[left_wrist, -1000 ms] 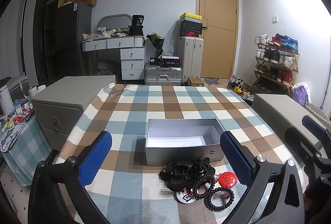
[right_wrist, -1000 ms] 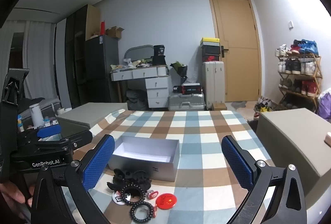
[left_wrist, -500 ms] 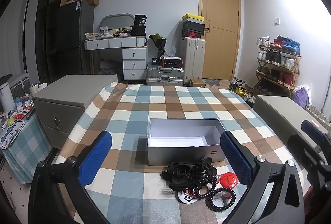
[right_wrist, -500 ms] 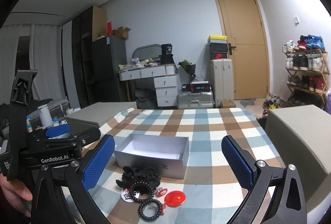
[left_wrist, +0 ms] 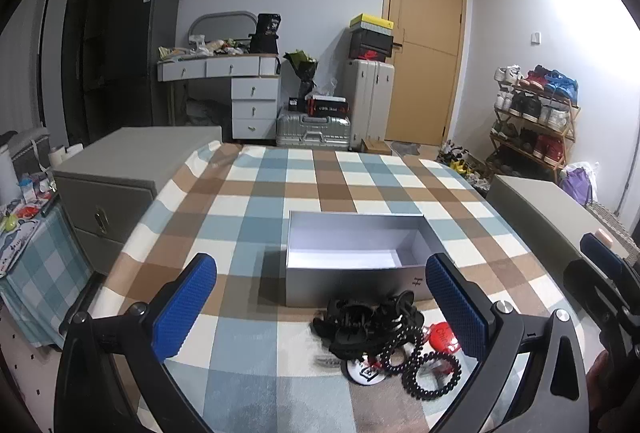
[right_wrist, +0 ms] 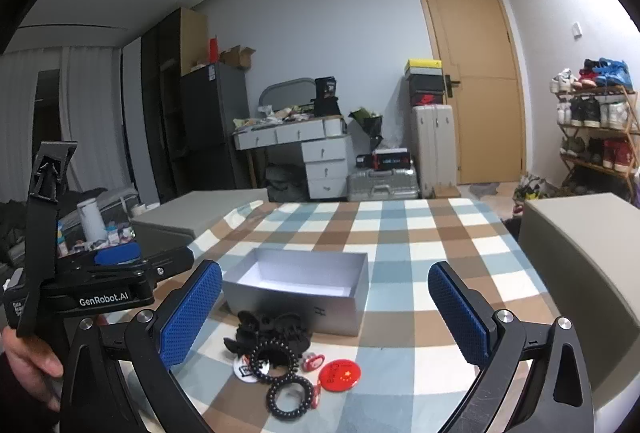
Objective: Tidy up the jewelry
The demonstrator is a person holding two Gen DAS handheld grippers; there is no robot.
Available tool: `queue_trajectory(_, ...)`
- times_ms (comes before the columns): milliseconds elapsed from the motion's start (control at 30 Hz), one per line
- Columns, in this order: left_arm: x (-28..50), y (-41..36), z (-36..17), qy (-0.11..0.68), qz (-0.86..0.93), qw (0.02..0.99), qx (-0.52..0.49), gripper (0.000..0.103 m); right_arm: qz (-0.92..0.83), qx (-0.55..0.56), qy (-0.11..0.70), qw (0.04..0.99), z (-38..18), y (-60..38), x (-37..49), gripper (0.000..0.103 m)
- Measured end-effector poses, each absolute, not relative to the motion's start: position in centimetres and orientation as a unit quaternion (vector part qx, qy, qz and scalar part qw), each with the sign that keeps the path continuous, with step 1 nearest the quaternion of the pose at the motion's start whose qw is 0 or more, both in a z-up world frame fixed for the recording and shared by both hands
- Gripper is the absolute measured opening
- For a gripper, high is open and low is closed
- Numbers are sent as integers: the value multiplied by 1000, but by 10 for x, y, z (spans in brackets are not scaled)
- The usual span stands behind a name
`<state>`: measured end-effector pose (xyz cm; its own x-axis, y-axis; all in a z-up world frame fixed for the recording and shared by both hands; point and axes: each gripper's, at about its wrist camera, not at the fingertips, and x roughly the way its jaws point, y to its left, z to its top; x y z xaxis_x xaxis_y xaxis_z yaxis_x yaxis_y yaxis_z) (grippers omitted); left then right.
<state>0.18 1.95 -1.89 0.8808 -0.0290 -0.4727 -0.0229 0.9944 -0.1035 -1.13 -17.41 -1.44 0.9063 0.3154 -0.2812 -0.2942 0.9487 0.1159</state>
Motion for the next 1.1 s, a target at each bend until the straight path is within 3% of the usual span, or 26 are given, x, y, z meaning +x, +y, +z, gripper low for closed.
queue_trajectory(600, 1, 44, -63, 308, 9, 949, -62, 102, 221, 35, 281, 933, -93, -157, 4, 103)
queue_trajectory(733, -1, 44, -67, 315, 9, 947, -59, 102, 225, 29, 299, 927, -104, -150, 6, 99)
queue_trajectory(1033, -1, 48, -69, 318, 12, 946, -58, 102, 209, 24, 335, 918, -118, -146, 12, 68)
queue_trajectory(1100, 0, 49, -70, 318, 11, 946, -58, 102, 208, 25, 341, 916, -120, -147, 13, 55)
